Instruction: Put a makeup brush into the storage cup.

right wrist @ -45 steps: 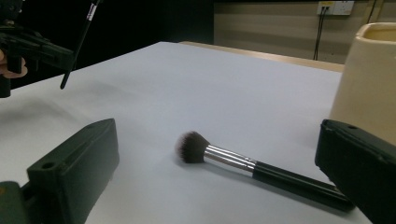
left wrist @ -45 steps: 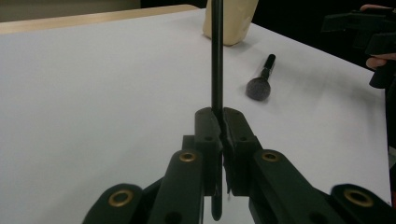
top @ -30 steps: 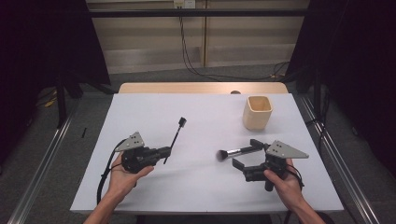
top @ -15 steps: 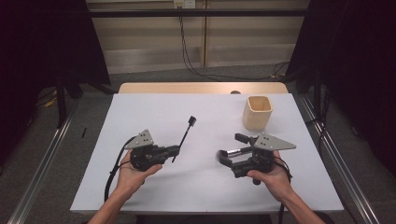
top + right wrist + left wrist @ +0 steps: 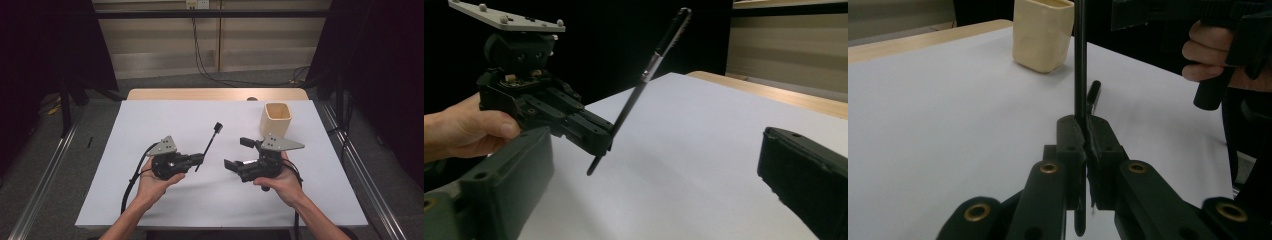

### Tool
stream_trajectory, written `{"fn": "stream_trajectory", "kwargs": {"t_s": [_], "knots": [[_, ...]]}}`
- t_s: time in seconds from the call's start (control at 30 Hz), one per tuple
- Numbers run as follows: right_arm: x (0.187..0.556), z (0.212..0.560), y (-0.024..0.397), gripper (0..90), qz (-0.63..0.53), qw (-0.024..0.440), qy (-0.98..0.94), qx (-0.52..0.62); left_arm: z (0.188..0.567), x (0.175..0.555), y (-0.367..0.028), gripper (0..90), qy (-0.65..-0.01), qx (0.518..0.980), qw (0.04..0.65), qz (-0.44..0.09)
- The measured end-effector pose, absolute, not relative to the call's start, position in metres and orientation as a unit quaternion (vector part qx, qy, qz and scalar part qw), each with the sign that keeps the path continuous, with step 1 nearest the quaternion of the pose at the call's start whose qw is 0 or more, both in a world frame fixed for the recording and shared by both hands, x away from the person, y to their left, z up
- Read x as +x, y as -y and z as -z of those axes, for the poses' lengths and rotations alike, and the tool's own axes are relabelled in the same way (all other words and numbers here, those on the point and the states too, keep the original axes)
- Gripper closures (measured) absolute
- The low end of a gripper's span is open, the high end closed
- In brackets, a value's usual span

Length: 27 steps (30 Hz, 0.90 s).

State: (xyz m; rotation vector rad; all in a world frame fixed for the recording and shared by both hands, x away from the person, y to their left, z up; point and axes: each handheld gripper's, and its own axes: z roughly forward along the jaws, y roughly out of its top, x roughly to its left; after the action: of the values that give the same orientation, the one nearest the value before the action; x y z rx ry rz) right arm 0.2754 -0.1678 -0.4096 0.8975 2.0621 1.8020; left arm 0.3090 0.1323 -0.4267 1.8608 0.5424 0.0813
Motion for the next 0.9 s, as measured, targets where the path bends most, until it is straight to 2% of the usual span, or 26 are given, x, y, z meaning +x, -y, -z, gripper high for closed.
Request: {"fn": "stream_trajectory", "kwargs": {"t_s": [0.13,0.2,0.3,0.5,0.6,0.63,0.67,0.9], "knots": [[0.280,0.409,0.167,3.7,-0.619,0.126,-0.710,0.311,0.428,0.310,-0.127,85.9,-0.227,0.794,0.563,-0.034],[0.283,0.409,0.165,9.1,-0.620,0.121,-0.711,0.309,0.430,0.310,-0.125,85.9,-0.230,0.790,0.568,-0.033],[0.285,0.409,0.163,9.8,-0.619,0.118,-0.713,0.309,0.432,0.309,-0.122,85.9,-0.225,0.789,0.571,-0.033],[0.291,0.411,0.156,18.1,-0.617,0.115,-0.717,0.304,0.431,0.309,-0.120,85.9,-0.225,0.786,0.575,-0.031],[0.295,0.411,0.153,30.4,-0.621,0.104,-0.717,0.298,0.432,0.308,-0.118,85.9,-0.223,0.789,0.572,-0.031],[0.295,0.411,0.153,30.4,-0.621,0.104,-0.717,0.298,0.432,0.308,-0.118,85.9,-0.224,0.787,0.574,-0.028],[0.296,0.410,0.153,34.7,-0.624,0.105,-0.715,0.297,0.432,0.307,-0.118,85.9,-0.222,0.789,0.573,-0.029],[0.298,0.413,0.148,50.1,-0.625,0.094,-0.717,0.295,0.434,0.303,-0.115,85.9,-0.215,0.794,0.568,-0.031]]}}
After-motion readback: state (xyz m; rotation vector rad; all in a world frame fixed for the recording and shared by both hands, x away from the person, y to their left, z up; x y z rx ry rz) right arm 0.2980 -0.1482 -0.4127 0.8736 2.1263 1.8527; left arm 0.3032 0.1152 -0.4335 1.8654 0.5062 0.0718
